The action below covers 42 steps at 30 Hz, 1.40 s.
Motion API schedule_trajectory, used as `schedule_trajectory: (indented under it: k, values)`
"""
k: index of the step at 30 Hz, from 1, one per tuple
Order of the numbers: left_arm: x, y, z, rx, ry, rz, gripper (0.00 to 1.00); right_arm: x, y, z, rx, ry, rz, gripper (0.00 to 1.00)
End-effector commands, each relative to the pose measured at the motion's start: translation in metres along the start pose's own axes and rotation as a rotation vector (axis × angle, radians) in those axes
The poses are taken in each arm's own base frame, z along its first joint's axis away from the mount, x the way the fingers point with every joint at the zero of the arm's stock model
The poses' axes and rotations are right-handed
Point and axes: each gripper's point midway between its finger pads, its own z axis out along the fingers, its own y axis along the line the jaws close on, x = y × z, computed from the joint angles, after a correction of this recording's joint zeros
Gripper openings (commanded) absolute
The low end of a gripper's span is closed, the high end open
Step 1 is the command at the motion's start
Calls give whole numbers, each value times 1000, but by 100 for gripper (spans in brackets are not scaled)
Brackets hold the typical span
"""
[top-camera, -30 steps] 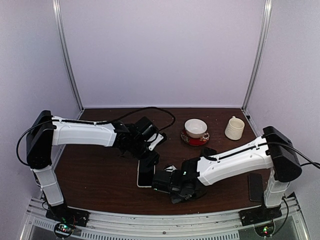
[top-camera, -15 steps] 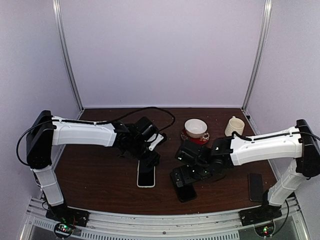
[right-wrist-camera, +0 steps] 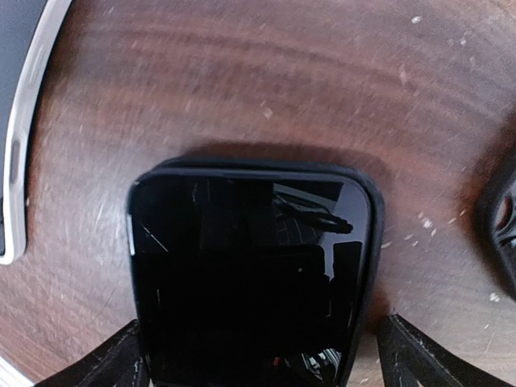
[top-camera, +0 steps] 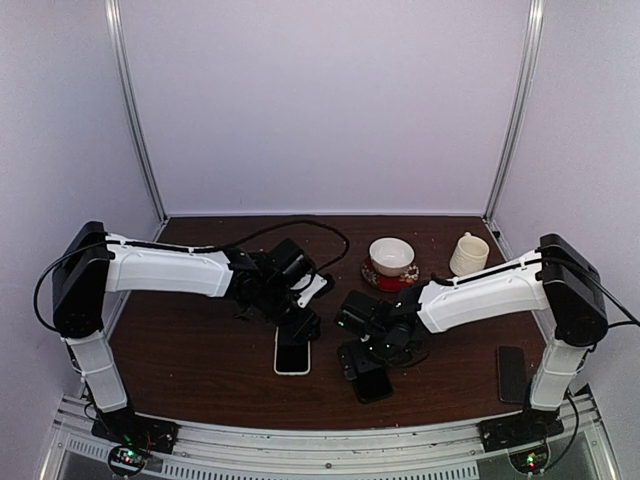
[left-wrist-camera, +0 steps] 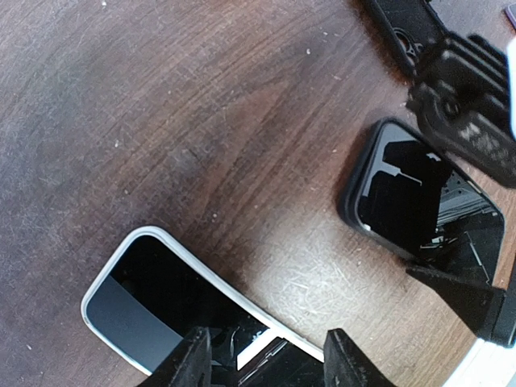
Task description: Put the phone into the phone case
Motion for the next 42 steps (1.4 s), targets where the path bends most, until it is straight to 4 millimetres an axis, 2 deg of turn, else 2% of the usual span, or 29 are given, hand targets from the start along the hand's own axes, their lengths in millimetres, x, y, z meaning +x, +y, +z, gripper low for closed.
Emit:
schedule_trajectory:
  k: [1,4,8,14,20,24,28,31,33,37,40,42]
  values:
    - [-8,-4,-5,25,-40,-2,52,2,-13,12,46,12,4,99]
    - [-8,-5,-3,31,-36,-2,52,11,-14,20,50,56,-14,99]
    - [-8,-5,-3,24,-39,4,52,18,-16,27,62,84,-17,91]
    - [-9,-4,-3,18,-42,8,52,13,-6,25,43,72,-34,65]
    - [-9,-2,-3,10,-41,11,52,6,3,14,-12,24,-42,53]
    - [-12,-2,-7,7,-62,10,52,-7,9,-2,-64,-61,-46,43]
    - [-20,-8,-20,38,-139,-2,53,-19,20,-18,-135,-163,-71,40]
    - [-29,-14,-38,79,-234,-13,64,-29,20,-33,-143,-256,-91,35]
    - [-38,-21,-57,119,-326,-21,74,-37,21,-47,-155,-332,-99,33]
    - [-48,-36,-90,248,-507,-84,91,-49,22,-71,-178,-481,-120,32]
    - [-51,-51,-93,379,-549,-153,95,-57,28,-92,-194,-582,-144,31]
    - [-51,-57,-81,435,-517,-202,95,-62,36,-104,-213,-639,-166,31]
